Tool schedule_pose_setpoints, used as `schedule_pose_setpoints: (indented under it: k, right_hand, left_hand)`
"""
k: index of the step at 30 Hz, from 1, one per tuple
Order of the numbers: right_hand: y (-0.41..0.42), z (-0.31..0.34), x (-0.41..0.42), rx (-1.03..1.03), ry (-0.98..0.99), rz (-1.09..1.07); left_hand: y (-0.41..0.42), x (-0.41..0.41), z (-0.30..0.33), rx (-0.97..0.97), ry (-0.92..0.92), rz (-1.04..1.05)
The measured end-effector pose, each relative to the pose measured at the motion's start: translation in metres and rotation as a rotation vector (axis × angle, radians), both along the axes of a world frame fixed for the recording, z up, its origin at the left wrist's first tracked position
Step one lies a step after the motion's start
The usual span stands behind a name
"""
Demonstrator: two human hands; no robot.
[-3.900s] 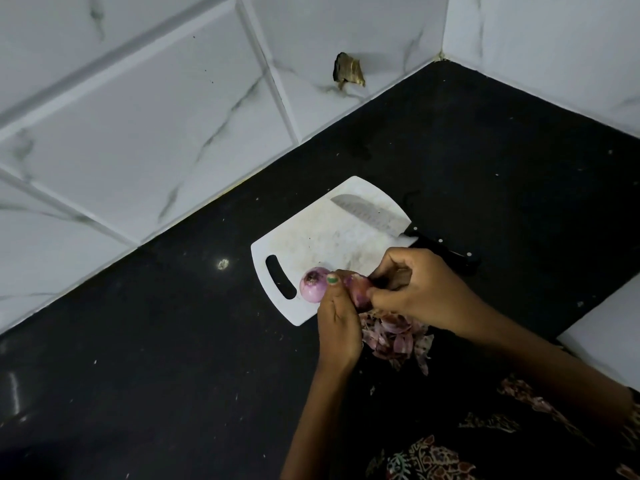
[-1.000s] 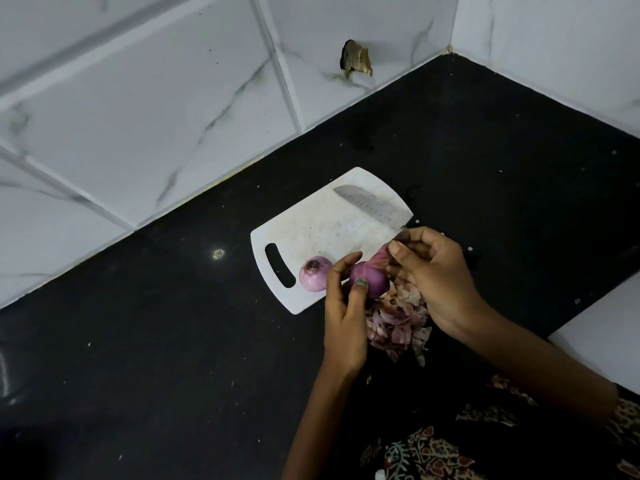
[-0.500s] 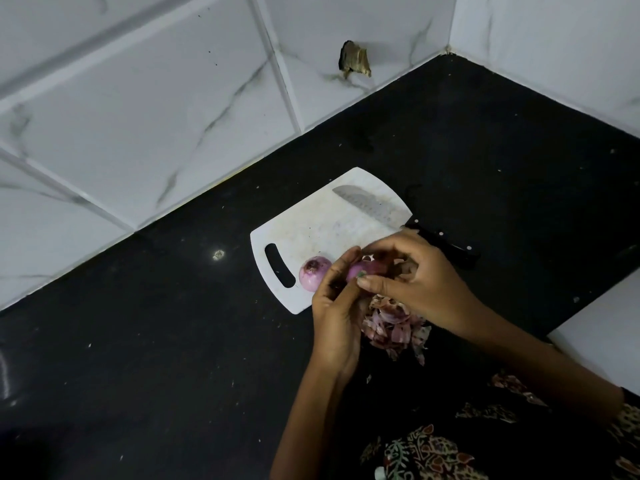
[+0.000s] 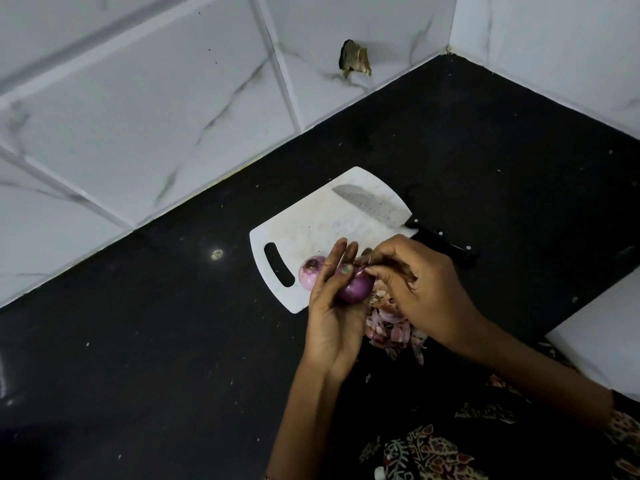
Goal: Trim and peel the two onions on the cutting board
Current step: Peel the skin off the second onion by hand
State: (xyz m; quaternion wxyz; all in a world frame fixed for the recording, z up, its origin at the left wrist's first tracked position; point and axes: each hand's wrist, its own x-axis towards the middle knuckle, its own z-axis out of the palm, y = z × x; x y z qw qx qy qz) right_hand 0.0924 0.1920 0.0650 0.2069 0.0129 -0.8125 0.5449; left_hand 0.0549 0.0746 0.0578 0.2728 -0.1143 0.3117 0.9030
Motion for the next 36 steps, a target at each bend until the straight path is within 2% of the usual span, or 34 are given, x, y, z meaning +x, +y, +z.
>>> schedule_pose_setpoints:
  k: [9, 11, 14, 19, 21, 22, 27, 32, 36]
  right_hand:
    - [-0.004, 0.013, -0.006, -0.667, -0.199, -0.099]
    - [-0.001, 0.011, -0.007, -0.733, -0.233, -0.153]
    - [0.006, 0.001, -0.009, -0.557, -0.281, -0.205]
    - [0.023, -0.019, -0.014, 0.167, -0.316, -0.196]
    - [0.024, -0.022, -0.013, 0.306, -0.375, -0.18]
    - [0.023, -0.02, -0.013, 0.284, -0.388, -0.164]
    - [0.009, -0.001, -0.01, -0.084, -0.361, 0.065]
    - [0.001, 0.008, -0.007, -0.171, -0.316, 0.045]
    - [-0.001, 0.012, -0.005, -0.189, -0.256, 0.027]
  left_hand:
    - [-0.007, 0.001, -0.005, 0.199, -0.032, -0.014]
    - [-0.008, 0.0, -0.002, 0.232, -0.036, -0.027]
    - [-0.007, -0.002, 0.001, 0.203, -0.102, -0.006]
    - [-0.003, -0.006, -0.003, 0.067, -0.168, 0.022]
    - [-0.001, -0.008, -0.004, 0.011, -0.177, 0.022]
    - [0.0, -0.008, -0.005, -0.006, -0.175, 0.023]
    - [0.001, -0.006, -0.005, -0.115, -0.144, -0.037]
    - [0.002, -0.006, -0.008, -0.328, -0.063, -0.16]
    - [0.003, -0.006, -0.008, -0.376, -0.036, -0.173]
